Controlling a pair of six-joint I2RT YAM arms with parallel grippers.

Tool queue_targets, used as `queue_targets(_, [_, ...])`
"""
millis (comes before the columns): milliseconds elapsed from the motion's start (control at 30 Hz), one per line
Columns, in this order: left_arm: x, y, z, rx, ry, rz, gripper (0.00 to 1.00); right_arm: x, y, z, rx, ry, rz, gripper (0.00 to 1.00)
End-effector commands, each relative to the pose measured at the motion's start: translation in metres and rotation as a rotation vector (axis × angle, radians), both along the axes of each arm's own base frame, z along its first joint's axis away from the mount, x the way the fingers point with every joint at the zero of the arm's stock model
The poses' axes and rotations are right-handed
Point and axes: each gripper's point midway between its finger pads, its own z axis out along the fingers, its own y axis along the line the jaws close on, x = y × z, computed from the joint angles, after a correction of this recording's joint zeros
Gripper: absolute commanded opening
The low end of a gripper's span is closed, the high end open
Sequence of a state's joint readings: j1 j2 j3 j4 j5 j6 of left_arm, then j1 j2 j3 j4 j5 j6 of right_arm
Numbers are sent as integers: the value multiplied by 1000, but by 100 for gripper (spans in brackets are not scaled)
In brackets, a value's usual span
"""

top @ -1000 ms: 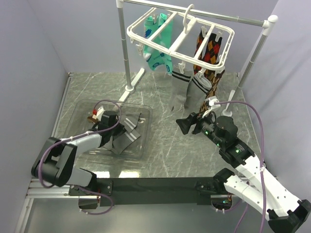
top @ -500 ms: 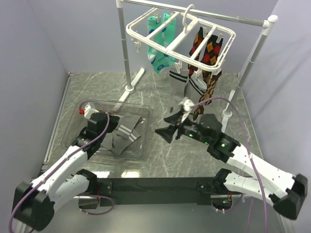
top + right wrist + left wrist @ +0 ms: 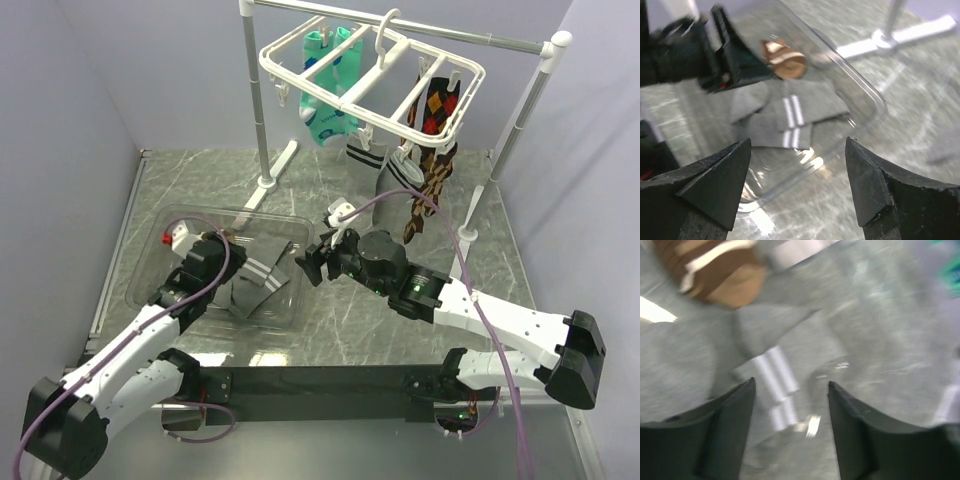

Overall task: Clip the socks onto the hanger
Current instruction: Open the clamp at the hanger.

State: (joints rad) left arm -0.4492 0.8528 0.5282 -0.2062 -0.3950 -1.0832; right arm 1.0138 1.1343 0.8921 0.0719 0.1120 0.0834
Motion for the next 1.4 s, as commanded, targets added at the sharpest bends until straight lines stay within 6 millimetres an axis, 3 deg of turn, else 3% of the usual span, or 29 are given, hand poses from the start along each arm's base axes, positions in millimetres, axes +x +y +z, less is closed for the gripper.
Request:
queue_targets(0, [-2, 9, -27, 35, 44, 21, 67, 17, -19, 23, 50, -9, -179, 82])
queue_targets(100, [3, 24, -37, 56, 56, 38, 71, 14, -34, 36, 90, -13, -219, 83])
queue_targets(200, [1, 24, -51, 8, 57, -24, 70, 10, -49, 53, 160, -28, -249, 84])
queue_targets(300, [4, 25, -54, -20, 33, -42, 69, 11, -67, 66, 212, -59, -310, 84])
queue_targets(400, [9, 10, -41, -47, -17, -121, 65, 17, -87, 79, 235, -87, -400, 84])
queue_targets(433, [12, 4, -33, -60, -46, -155, 64, 19, -93, 83, 234, -99, -430, 85])
queue_targets(600, [21, -57, 65, -131, -378, -478, 59, 50, -147, 98, 228, -129, -697, 88])
queue_targets(667, [25, -73, 84, -103, -425, -525, 59, 68, -169, 100, 244, -99, -749, 88])
queue_targets(700, [29, -85, 110, -48, -488, -538, 59, 70, -175, 104, 279, -81, -762, 88])
queue_targets(733, [32, -92, 118, -19, -506, -549, 58, 71, -181, 108, 298, -84, -769, 88])
queue_targets(800, [36, -104, 158, 27, -615, -575, 58, 71, -198, 117, 343, -113, -801, 88])
queue_targets(833, [39, -108, 167, 35, -644, -589, 58, 70, -203, 120, 355, -127, -810, 88])
queue_targets(900, [41, -112, 204, 57, -770, -599, 59, 64, -213, 124, 364, -153, -819, 88])
queue_targets(1033, [54, -124, 243, 112, -933, -629, 60, 65, -227, 126, 359, -173, -858, 88])
queue_targets(1067, [54, -128, 264, 136, -1003, -645, 61, 66, -230, 126, 357, -176, -868, 88])
queue_targets(1133, [65, -139, 271, 150, -1052, -670, 61, 68, -234, 127, 359, -173, -881, 88])
queue_targets(1167, [68, -141, 286, 160, -1094, -667, 61, 68, -233, 127, 359, -169, -873, 88])
queue_targets(1233, [84, -146, 284, 183, -1096, -659, 61, 68, -229, 128, 359, -165, -849, 88])
queue_targets(1367, [96, -146, 306, 231, -1179, -617, 60, 66, -227, 130, 360, -167, -825, 88])
